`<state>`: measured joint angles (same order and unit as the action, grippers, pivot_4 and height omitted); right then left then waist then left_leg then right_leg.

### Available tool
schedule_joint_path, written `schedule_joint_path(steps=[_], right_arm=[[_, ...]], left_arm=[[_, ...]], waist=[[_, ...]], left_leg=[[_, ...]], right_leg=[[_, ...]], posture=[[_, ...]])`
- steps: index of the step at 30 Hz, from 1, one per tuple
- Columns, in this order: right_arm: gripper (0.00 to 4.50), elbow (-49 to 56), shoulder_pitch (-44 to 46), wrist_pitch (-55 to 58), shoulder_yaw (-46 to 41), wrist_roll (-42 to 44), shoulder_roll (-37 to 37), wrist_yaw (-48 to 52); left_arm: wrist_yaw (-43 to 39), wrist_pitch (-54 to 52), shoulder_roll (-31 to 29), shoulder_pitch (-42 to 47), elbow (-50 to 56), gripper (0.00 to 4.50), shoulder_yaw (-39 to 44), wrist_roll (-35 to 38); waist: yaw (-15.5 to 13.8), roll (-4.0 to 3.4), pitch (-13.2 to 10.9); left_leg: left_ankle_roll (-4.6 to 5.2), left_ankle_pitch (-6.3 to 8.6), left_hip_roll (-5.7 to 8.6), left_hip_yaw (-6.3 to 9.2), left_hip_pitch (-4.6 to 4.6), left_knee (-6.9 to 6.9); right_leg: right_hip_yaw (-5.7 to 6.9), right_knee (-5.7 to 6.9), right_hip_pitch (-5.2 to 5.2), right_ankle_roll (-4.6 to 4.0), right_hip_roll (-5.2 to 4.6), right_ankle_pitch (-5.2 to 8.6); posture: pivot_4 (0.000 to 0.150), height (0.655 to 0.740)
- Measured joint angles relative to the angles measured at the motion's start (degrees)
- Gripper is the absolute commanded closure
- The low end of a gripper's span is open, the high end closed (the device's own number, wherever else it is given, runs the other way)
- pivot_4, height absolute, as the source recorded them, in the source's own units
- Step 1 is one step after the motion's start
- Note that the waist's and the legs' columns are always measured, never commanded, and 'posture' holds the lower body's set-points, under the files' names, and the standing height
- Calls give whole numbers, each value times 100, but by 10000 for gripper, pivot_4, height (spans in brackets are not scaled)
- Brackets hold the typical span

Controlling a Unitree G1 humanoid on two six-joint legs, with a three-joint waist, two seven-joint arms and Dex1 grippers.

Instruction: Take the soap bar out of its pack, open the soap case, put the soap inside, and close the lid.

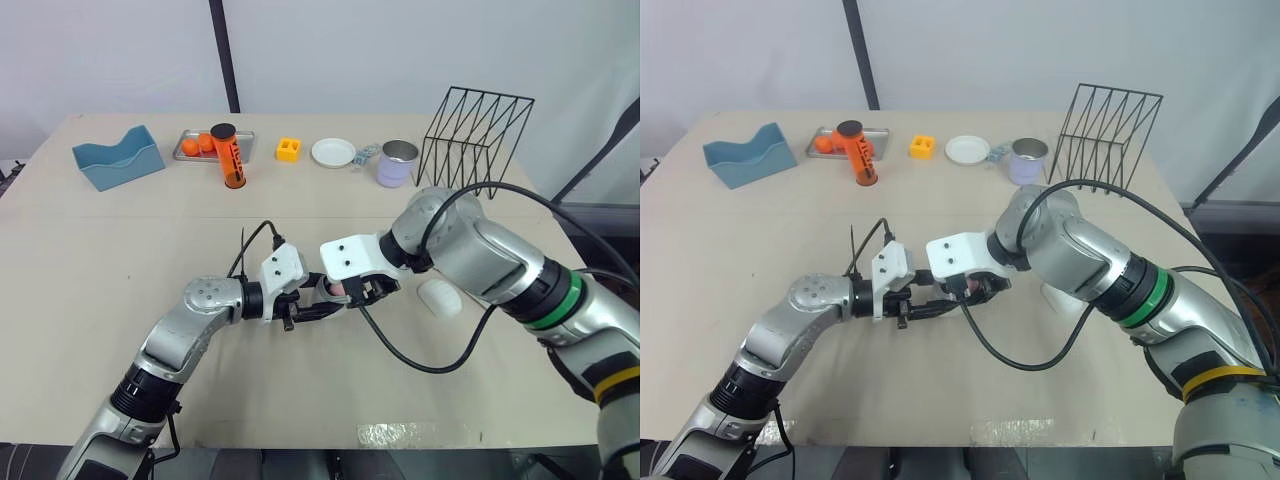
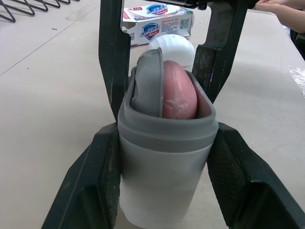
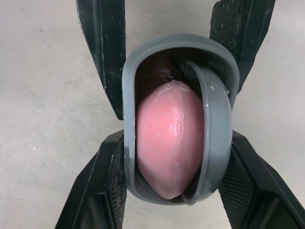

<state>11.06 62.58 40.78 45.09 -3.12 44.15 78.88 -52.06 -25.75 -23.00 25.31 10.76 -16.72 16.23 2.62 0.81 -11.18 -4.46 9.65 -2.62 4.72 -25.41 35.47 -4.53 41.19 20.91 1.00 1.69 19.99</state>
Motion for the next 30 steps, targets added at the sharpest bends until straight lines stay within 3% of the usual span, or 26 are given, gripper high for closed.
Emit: schedule_joint_path(steps=[13,15,17,18,19,20,30], right_arm=[[25014,-1,-26,0,-33,-73,-33,46],[17039,-1,-28,0,-37,-96,-42,62],[11870,-1,-34,0,-43,-111,-49,68],[11870,-1,-34,0,-43,-111,-49,68],[4997,-1,-57,0,-65,-114,-51,70],[1926,11,-107,27,-117,-98,-115,71],[783,-87,-259,73,-467,21,-150,71]], left_arm=[[0,61,13,-1,0,24945,-24,-37],[-1,64,13,-2,0,24945,-24,-39],[5,71,14,-6,0,24945,-24,-47],[5,72,14,-6,0,24945,-24,-48],[6,94,12,-26,0,24945,-23,-48],[1,91,20,-43,-5,24945,-20,-27],[-102,136,-26,-104,-9,24945,10,68]], waist=[[0,0,0],[0,0,0],[0,0,0],[0,0,0],[0,0,0],[0,0,0],[0,0,0]], left_leg=[[0,0,0,0,3,0],[0,0,0,0,3,0],[0,0,0,0,3,0],[0,0,0,0,4,0],[0,0,0,0,5,0],[0,0,0,0,6,0],[0,0,1,0,6,-1]], right_leg=[[0,0,-3,0,0,0],[0,0,-3,0,0,0],[0,0,-4,0,0,0],[0,0,-4,0,0,0],[0,0,-5,0,0,0],[0,0,-5,0,0,0],[0,0,-5,0,0,0]], posture=[[1500,7400],[1500,7400],[1500,7400],[1500,7400],[1500,7400],[1500,7400],[1500,7400]])
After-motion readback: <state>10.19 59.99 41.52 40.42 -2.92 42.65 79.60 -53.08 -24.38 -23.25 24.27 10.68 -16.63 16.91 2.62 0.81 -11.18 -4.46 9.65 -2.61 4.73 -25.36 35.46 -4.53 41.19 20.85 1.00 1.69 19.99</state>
